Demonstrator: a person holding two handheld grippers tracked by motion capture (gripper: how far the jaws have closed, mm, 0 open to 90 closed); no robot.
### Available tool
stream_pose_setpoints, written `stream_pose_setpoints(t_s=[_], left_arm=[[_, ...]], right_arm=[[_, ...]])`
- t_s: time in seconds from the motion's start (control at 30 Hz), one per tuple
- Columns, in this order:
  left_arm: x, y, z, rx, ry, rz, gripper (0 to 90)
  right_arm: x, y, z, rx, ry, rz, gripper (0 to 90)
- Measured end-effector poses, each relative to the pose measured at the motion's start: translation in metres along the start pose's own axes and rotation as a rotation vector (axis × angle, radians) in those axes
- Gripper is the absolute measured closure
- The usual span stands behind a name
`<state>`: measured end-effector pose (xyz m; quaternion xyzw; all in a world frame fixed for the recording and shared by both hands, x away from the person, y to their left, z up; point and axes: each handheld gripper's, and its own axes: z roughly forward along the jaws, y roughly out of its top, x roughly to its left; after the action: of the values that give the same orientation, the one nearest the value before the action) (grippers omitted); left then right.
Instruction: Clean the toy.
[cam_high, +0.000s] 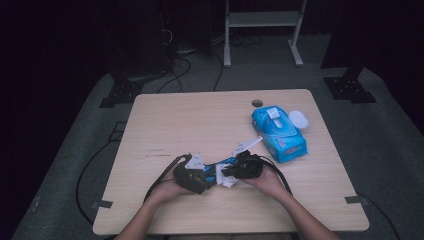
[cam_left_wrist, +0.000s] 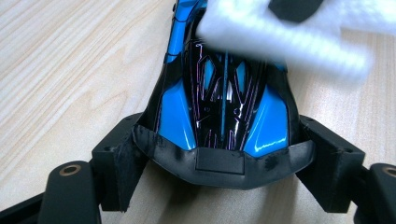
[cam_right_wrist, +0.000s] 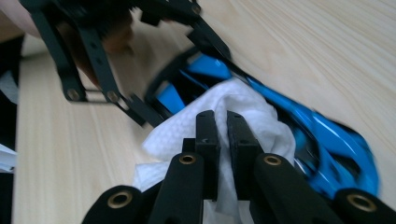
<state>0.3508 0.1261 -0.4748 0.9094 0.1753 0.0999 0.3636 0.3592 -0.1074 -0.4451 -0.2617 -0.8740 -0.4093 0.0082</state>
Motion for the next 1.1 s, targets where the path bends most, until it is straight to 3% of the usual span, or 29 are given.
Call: stream_pose_setpoints(t_s=[0.1, 0.2, 0.27, 0.33, 0.47, 0.53, 0.67, 0.8, 0.87, 0.97, 1.03, 1.1], left_arm=[[-0.001, 0.0, 0.0, -0.002, 0.002, -0.001, 23.4], [-0.001, 0.0, 0.0, 0.001, 0.004, 0.0, 23.4], [-0.001, 0.0, 0.0, 0.0, 0.004, 0.001, 23.5], [-0.001, 0.0, 0.0, -0.002, 0.005, 0.0, 23.5], [0.0, 0.0, 0.0, -0.001, 0.0, 0.006, 23.5], [-0.001, 0.0, 0.0, 0.0, 0.001, 0.007, 23.5], [0.0, 0.0, 0.001, -0.005, -0.001, 0.001, 23.5], [0.0, 0.0, 0.0, 0.002, 0.0, 0.002, 23.4], [0.0, -0.001, -0.001, 0.0, -0.001, 0.005, 23.4], [0.0, -0.001, -0.001, -0.001, -0.001, 0.006, 23.5], [0.0, 0.0, 0.0, 0.0, -0.003, 0.004, 23.5], [0.0, 0.0, 0.0, 0.003, 0.0, 0.01, 23.5]], right_arm=[[0.009, 0.01, 0.009, -0.002, 0.032, -0.026, 84.5], [0.016, 0.017, 0.015, 0.006, -0.009, -0.07, 84.5], [0.011, 0.018, 0.014, 0.005, -0.047, -0.07, 84.5], [0.0, 0.015, 0.009, -0.008, -0.058, -0.038, 84.6], [-0.021, 0.007, -0.002, 0.032, -0.178, -0.007, 84.6], [-0.03, 0.003, -0.006, 0.026, -0.156, 0.042, 84.6], [-0.025, 0.01, 0.0, 0.018, -0.144, 0.03, 84.5], [-0.018, 0.026, 0.015, 0.015, -0.127, -0.012, 84.4], [-0.021, 0.027, 0.018, 0.012, -0.119, 0.002, 84.4], [-0.03, 0.021, 0.014, 0.011, -0.146, 0.024, 84.5], [-0.04, 0.014, 0.006, -0.004, -0.138, 0.071, 84.5], [-0.045, 0.007, -0.003, -0.014, -0.166, 0.079, 84.5]])
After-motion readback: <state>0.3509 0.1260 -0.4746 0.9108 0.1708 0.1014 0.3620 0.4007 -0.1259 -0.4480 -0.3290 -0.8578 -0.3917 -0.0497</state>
